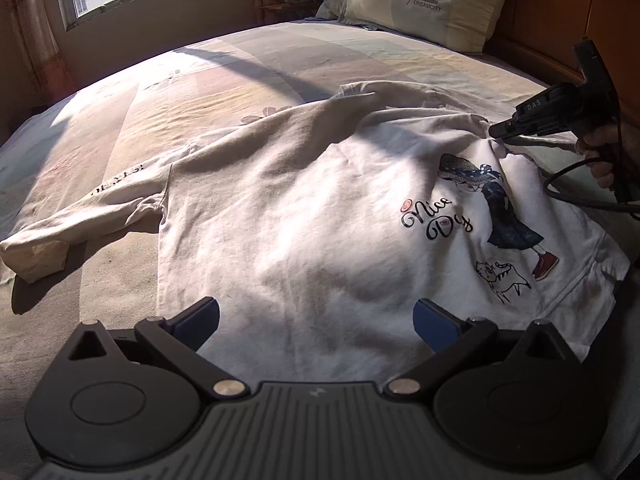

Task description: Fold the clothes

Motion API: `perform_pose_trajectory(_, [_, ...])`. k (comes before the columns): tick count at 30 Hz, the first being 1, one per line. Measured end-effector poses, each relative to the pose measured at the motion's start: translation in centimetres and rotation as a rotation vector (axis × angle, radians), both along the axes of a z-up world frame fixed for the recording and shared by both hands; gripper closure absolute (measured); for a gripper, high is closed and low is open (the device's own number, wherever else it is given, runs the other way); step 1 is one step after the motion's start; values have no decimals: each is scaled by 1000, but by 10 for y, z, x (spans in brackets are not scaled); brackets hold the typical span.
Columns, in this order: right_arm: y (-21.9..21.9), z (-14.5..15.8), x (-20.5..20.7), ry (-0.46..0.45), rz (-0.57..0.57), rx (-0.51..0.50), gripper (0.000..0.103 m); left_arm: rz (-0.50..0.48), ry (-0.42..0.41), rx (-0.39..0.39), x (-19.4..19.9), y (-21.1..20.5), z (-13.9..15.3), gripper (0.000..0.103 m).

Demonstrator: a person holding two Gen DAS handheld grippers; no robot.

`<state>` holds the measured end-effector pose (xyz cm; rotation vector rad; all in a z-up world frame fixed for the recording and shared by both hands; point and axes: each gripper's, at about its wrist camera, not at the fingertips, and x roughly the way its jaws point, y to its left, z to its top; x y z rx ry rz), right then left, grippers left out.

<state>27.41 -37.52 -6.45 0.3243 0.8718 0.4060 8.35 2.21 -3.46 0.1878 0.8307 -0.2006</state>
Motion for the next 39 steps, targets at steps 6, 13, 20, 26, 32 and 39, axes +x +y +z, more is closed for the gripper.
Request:
perform_pose_trajectory(6, [-35, 13, -74, 29, 28, 61, 66, 4, -16, 16, -14, 7, 6, 1])
perform_pose_trajectory(13, [-69, -14, -168, 113, 39, 93, 58, 14, -30, -4, -26, 12, 10, 1])
perform_pose_trajectory(20, [-52, -18, -180, 101, 43, 127, 59, 7, -37, 12, -36, 9, 15, 1])
perform_pose_trajectory(26, [-55, -6, -188, 73, 45, 78, 93, 21, -35, 32, -45, 14, 18, 0])
perform_pose_trajectory(32, [-73, 15, -205, 46, 9, 53, 96, 16, -27, 71, -47, 15, 17, 1])
perform_pose_trajectory(39, [-84, 23, -208, 43, -65, -119, 94, -15, 1, 112, -36, 25, 17, 1])
